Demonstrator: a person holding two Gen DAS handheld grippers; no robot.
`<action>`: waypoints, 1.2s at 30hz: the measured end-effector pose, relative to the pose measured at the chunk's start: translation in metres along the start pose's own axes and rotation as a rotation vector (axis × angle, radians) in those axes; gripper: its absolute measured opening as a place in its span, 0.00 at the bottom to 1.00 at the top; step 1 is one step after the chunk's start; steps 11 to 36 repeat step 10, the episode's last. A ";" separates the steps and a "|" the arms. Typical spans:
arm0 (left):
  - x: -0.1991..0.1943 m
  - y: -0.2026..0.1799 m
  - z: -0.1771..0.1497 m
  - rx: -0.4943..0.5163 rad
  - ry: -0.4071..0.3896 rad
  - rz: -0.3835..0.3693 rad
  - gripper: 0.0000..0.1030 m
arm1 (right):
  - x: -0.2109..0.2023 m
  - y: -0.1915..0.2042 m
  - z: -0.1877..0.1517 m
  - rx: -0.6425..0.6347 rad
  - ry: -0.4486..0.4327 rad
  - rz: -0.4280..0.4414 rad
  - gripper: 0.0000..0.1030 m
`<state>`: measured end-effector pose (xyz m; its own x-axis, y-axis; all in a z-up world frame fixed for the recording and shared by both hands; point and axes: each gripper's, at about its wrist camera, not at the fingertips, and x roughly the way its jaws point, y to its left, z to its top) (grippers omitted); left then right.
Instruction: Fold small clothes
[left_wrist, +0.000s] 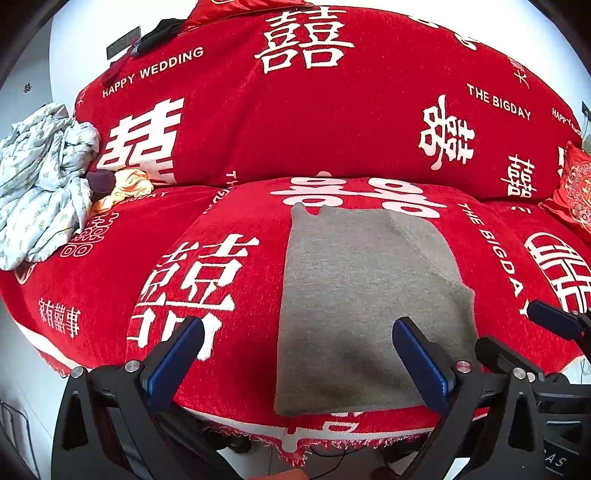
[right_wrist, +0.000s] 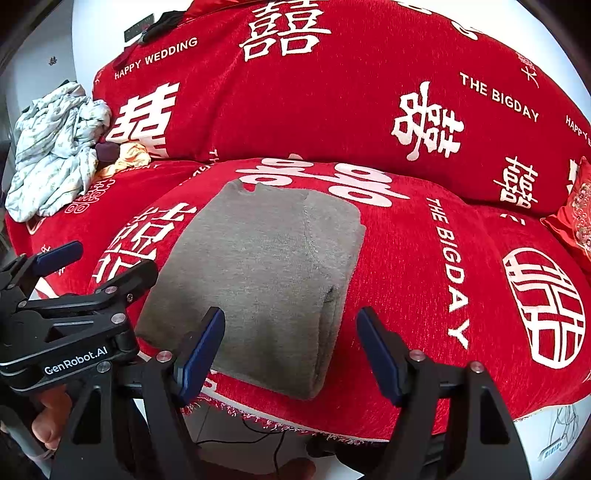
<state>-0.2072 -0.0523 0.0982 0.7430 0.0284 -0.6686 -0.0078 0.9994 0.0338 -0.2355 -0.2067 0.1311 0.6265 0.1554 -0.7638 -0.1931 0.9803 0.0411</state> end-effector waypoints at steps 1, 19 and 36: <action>0.000 0.001 0.000 0.001 -0.001 -0.001 0.99 | 0.000 0.000 0.000 0.000 0.000 0.001 0.74; -0.001 0.001 -0.001 0.004 -0.002 0.001 0.99 | 0.000 0.000 0.000 0.000 0.000 0.001 0.74; -0.001 0.001 -0.001 0.004 -0.002 0.001 0.99 | 0.000 0.000 0.000 0.000 0.000 0.001 0.74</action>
